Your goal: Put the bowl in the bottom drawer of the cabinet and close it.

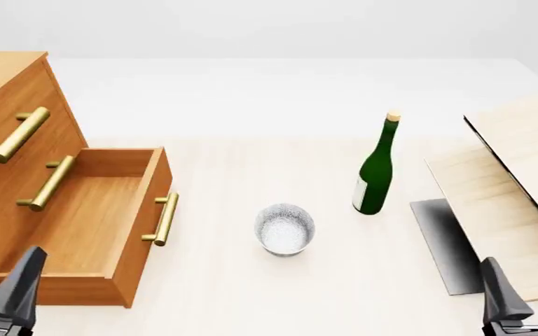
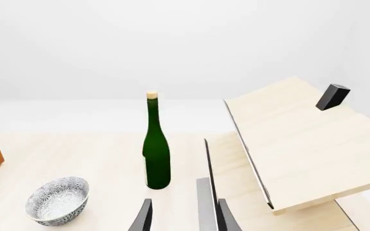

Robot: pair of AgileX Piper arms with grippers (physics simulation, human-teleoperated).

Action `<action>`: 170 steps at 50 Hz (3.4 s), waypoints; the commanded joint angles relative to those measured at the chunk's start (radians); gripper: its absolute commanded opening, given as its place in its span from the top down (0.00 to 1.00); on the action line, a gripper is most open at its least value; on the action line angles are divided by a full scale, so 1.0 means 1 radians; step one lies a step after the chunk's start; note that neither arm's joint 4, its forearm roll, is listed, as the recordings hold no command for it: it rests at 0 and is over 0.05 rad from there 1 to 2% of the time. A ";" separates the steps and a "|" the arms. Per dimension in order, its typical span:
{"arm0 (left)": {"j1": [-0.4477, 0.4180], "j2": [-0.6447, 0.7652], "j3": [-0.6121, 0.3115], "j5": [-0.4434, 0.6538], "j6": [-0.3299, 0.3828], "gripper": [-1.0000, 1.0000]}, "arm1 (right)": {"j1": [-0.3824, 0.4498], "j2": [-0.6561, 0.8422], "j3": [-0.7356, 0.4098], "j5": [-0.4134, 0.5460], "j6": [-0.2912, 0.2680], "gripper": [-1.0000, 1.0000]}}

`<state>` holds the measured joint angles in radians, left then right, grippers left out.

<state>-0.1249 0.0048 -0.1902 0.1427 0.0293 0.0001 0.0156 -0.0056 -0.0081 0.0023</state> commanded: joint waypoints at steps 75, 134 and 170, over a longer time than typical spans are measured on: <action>0.012 0.582 -0.348 0.249 -0.236 0.00 | 0.000 -0.003 0.001 0.002 0.000 0.00; 0.024 0.922 -0.214 -0.019 -0.334 0.00 | 0.000 -0.003 0.001 0.002 0.000 0.00; -0.028 1.107 -0.206 -0.145 -0.366 0.00 | -0.002 -0.004 0.002 0.002 0.000 0.00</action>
<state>-0.1401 1.0722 -0.4094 0.0300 -0.3184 -0.0018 0.0152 -0.0054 -0.0079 0.0023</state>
